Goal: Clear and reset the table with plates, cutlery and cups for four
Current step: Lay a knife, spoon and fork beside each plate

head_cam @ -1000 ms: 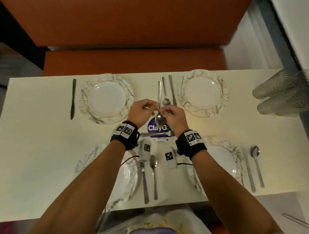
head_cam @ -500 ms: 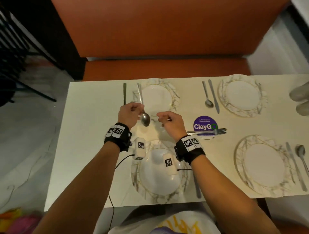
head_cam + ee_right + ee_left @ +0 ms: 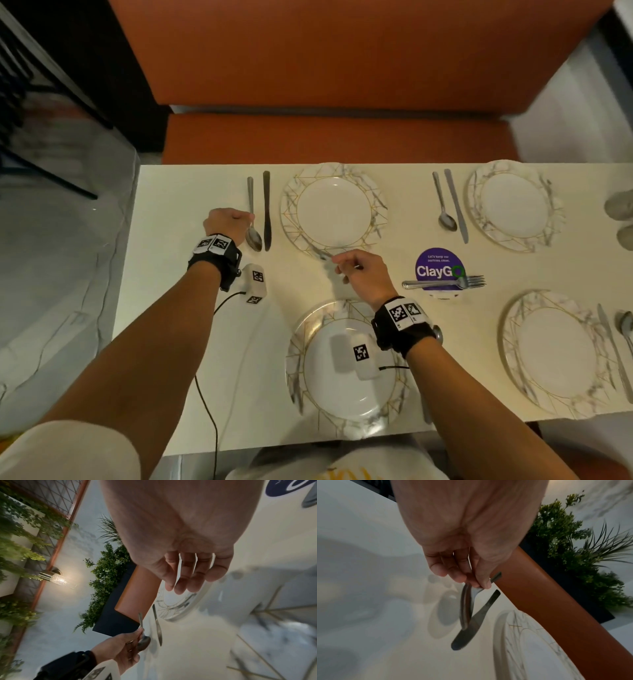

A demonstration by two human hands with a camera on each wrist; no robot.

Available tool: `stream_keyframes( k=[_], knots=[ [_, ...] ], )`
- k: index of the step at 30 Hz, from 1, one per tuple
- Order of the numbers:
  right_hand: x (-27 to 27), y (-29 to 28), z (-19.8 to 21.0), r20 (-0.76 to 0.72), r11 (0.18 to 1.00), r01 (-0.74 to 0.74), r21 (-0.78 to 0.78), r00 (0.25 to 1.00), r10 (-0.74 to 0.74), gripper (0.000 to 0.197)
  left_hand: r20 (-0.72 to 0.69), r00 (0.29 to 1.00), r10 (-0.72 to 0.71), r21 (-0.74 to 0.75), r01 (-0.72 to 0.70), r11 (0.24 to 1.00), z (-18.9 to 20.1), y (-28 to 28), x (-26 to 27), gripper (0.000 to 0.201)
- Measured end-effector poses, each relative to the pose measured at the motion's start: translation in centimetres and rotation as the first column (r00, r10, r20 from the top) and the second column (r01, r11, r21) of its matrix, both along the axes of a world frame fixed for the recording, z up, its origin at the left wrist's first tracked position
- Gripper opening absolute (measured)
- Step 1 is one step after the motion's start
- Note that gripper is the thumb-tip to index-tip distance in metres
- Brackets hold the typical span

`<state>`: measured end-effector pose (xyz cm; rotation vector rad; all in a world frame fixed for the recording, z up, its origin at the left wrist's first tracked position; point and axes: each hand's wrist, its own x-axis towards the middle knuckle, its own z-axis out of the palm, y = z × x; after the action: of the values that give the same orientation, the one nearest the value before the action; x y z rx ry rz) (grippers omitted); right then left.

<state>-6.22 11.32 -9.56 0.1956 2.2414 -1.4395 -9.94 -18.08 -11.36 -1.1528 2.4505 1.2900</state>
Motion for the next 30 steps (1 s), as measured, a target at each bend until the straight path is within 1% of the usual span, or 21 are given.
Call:
stream_keyframes(
  k=[7,12,20,27,30],
  knots=[
    [-0.5,1.2,-1.0,0.041,1.0,0.022,0.018,0.999,-0.023,0.023,0.067,0.997,-0.041,-0.098,0.048,0.994,-1.5,-0.6,-1.6,0.026],
    [-0.8,1.7,-1.2,0.038,0.999,0.029,0.041,0.999,-0.03,0.023,0.071,0.996,-0.061,-0.161,0.071,0.984,-2.1,-0.4,-1.9,0.026],
    [-0.6,2.1,-1.1,0.034,0.998,0.033,0.046,0.999,-0.035,0.024,0.064,0.997,-0.037,-0.138,0.045,0.989,-2.3,-0.2,-2.1,0.029],
    [-0.4,2.3,-1.1,0.039,0.998,0.034,0.05,0.999,-0.036,0.025,0.079,0.997,0.015,-0.1,-0.007,0.995,-2.2,0.1,-2.6,0.031],
    [-0.2,2.6,-1.0,0.039,0.998,0.036,0.042,0.999,-0.038,0.026,0.079,0.997,-0.011,-0.114,0.021,0.993,-2.0,0.2,-2.3,0.032]
  ],
)
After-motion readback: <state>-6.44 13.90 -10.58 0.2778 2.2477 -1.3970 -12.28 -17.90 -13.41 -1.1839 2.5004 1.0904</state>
